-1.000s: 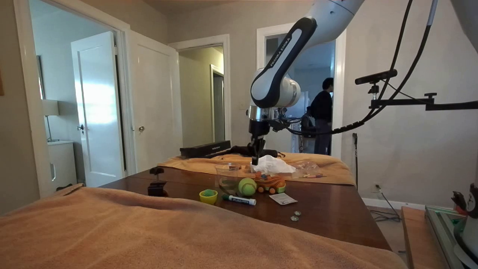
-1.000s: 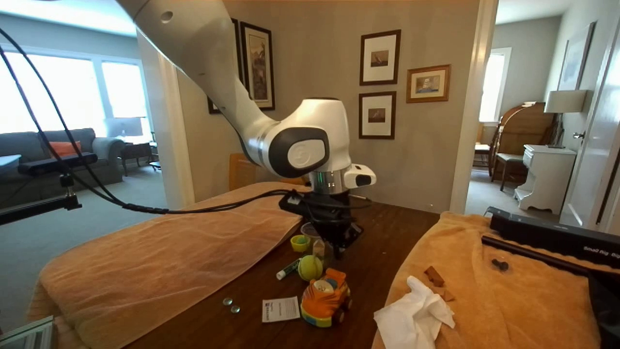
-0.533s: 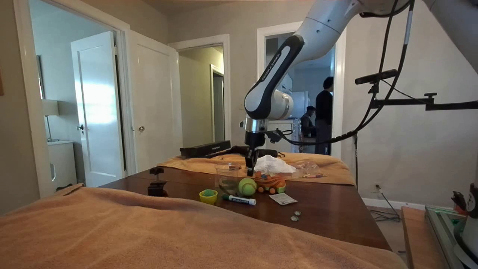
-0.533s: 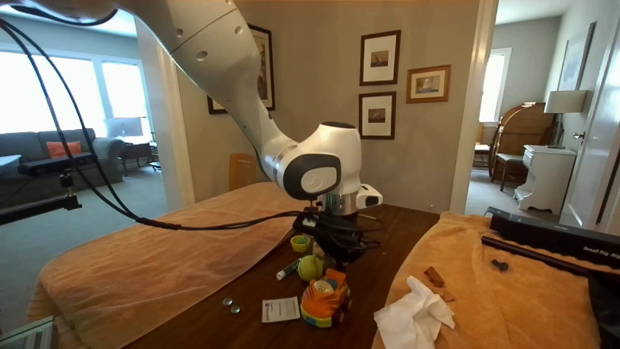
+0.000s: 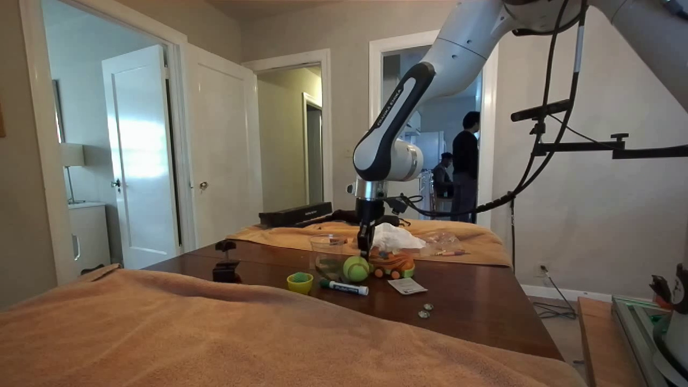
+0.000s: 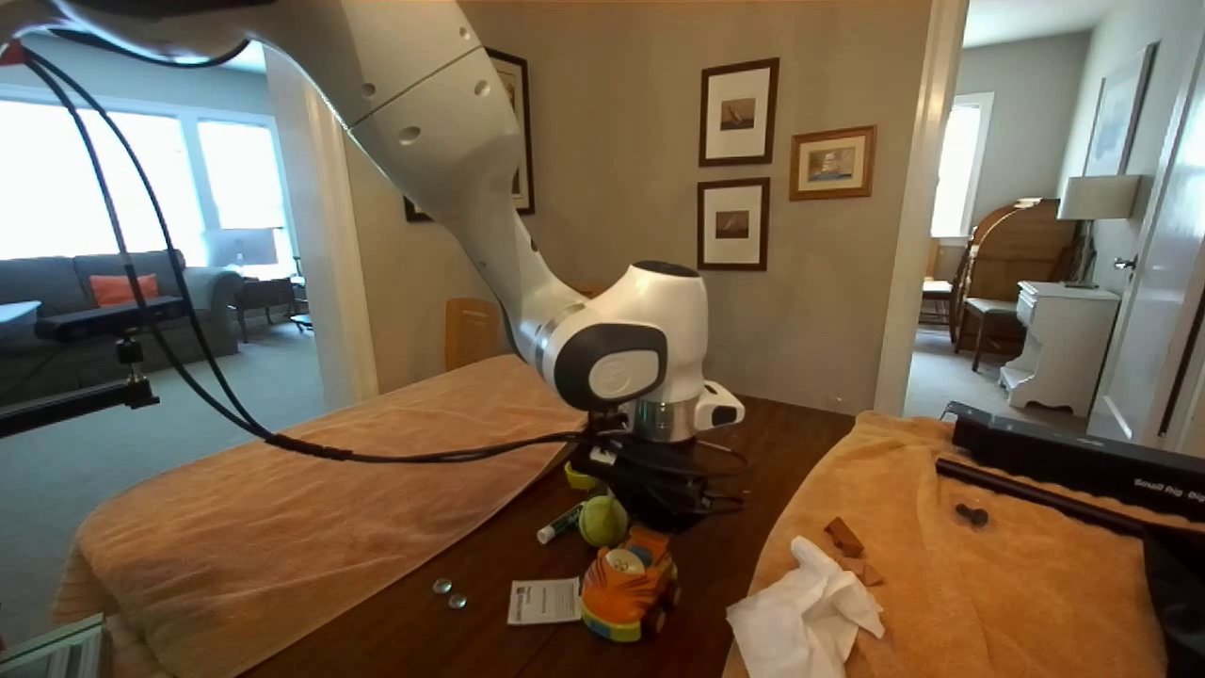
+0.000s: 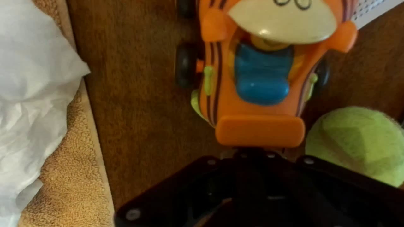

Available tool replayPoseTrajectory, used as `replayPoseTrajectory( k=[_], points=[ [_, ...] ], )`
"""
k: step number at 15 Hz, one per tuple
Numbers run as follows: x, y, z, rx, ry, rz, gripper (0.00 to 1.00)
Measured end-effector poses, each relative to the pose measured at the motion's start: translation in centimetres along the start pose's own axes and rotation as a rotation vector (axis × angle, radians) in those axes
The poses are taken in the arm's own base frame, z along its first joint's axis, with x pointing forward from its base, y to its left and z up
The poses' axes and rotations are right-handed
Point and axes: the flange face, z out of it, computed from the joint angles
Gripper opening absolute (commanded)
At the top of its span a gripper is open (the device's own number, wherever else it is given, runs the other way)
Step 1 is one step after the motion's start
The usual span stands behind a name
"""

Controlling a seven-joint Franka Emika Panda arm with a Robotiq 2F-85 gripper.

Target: Push the car towards you

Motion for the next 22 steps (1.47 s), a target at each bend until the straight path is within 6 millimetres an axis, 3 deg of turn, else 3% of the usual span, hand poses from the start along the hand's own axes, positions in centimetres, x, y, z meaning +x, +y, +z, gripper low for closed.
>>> replayPoseTrajectory(
  k=[5,13,22],
  points=[
    [-1.6,-1.0,-0.2,0.008,-0.024,0.002,0.0],
    [-5.9,-1.6,-2.6,-0.009,-0.054,0.058,0.0],
    [-10.5,-2.0,-2.7,0.001,-0.116,0.117,0.0]
  ],
)
